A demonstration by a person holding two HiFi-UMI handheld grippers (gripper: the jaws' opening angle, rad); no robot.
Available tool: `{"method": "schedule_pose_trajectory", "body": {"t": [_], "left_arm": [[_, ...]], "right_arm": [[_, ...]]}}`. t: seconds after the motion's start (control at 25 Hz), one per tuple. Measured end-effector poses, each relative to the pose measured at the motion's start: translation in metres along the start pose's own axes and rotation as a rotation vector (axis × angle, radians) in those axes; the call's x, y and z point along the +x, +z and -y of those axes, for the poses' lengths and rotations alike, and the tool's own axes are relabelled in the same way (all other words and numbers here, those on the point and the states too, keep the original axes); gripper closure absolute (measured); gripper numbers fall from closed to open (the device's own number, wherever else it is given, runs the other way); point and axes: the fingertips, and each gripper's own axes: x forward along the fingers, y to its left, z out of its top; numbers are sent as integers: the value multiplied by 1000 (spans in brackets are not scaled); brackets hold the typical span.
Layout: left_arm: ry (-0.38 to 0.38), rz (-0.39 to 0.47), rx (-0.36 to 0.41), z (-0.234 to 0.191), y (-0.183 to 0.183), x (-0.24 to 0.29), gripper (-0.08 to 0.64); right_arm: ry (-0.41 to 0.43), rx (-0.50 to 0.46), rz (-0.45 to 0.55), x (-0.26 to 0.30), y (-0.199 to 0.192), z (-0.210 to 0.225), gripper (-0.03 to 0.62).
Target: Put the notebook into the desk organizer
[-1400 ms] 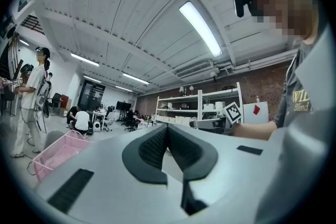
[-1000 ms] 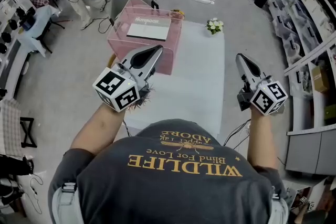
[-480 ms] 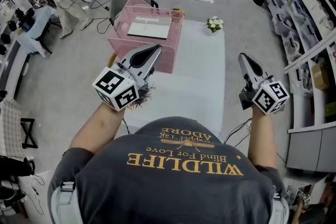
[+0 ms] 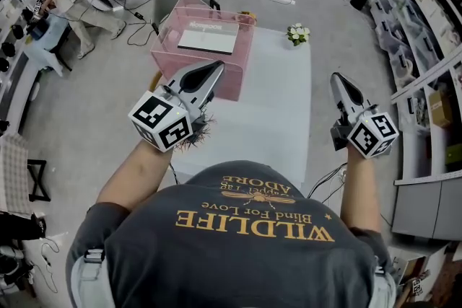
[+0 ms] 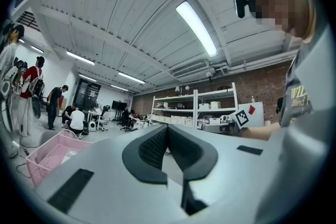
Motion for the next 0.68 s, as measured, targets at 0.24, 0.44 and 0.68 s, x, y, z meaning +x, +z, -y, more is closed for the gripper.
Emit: {"method": "schedule_pose_trajectory", "body": {"t": [0.24,0.44,0.68], "left_arm": [[-2,6,-17,-3,1,2,560],[-4,7,-15,-2,0,1,558],[-7,9,-17,0,0,0,560]], "right_arm": [[-1,-14,-7,2,2,1,594],[-2,-20,-8,1,0,0,594],[4,-24,-10,0,0,-4,594]]}}
